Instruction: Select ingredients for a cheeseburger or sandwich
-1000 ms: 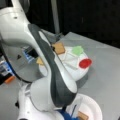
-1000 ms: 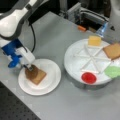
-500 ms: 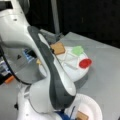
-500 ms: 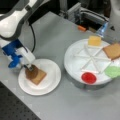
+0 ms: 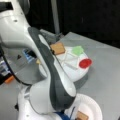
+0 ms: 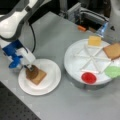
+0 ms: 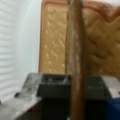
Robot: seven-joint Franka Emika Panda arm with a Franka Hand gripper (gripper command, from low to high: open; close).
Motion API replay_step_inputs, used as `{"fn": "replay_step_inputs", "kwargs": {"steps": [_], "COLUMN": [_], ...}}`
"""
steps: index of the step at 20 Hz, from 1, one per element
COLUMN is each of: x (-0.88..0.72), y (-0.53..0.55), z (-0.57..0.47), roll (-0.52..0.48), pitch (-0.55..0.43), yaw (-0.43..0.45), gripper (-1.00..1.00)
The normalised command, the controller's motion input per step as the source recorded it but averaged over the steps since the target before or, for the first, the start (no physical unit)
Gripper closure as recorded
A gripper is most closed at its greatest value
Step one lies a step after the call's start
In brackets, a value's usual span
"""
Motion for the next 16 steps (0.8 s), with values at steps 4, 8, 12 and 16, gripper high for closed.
{"fn": "replay_step_inputs", "kwargs": {"steps": [4, 8, 12, 16], "x": [0.14, 0.13, 0.11, 0.11], "y": [-0.01, 0.00, -0.03, -0.06], "z": [-0.01, -0.02, -0.03, -0.03], "roll": [0.211, 0.210, 0.200, 0.192], "pitch": [-0.035, -0.037, -0.038, -0.035], "yaw": [0.066, 0.053, 0.038, 0.035], "gripper": [1.00, 1.00, -1.00, -1.00]}}
